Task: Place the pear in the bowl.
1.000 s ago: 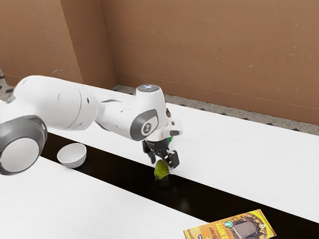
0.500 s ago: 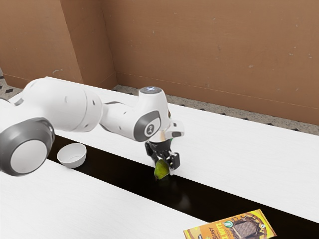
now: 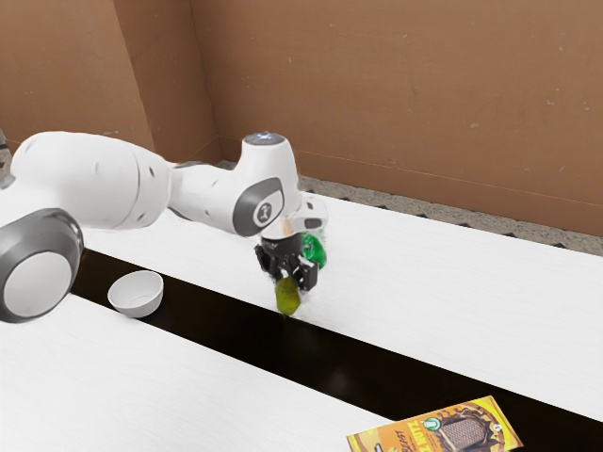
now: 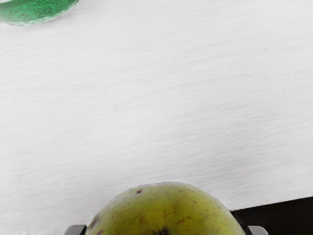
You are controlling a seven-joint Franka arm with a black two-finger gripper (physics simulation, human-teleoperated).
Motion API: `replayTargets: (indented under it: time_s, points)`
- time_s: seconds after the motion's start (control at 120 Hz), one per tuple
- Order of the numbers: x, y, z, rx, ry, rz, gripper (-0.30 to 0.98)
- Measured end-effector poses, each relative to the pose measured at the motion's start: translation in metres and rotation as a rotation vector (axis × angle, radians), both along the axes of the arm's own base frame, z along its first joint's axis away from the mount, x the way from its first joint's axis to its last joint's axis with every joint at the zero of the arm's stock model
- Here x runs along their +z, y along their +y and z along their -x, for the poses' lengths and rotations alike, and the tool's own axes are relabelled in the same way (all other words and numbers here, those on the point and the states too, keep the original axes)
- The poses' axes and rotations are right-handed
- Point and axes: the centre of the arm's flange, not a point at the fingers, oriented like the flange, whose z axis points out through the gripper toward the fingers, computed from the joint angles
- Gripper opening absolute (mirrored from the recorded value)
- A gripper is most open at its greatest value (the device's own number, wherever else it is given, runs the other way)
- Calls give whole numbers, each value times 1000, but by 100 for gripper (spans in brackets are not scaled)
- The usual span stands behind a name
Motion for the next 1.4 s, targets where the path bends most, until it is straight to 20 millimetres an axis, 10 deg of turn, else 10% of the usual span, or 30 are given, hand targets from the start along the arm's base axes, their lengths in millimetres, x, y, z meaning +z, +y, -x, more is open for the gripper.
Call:
replayTargets:
  time_s: [0.225,0.625,0.883,1.075,1.4]
  points:
    - [121,133,2,139,-70,-57,18]
    - [93,335,35,300,101,-107,17]
    - [37,330,37,229,196,-89,19]
    - [42,320,73,209,186,-37,20]
    - [42,312,72,154,159,-21,53]
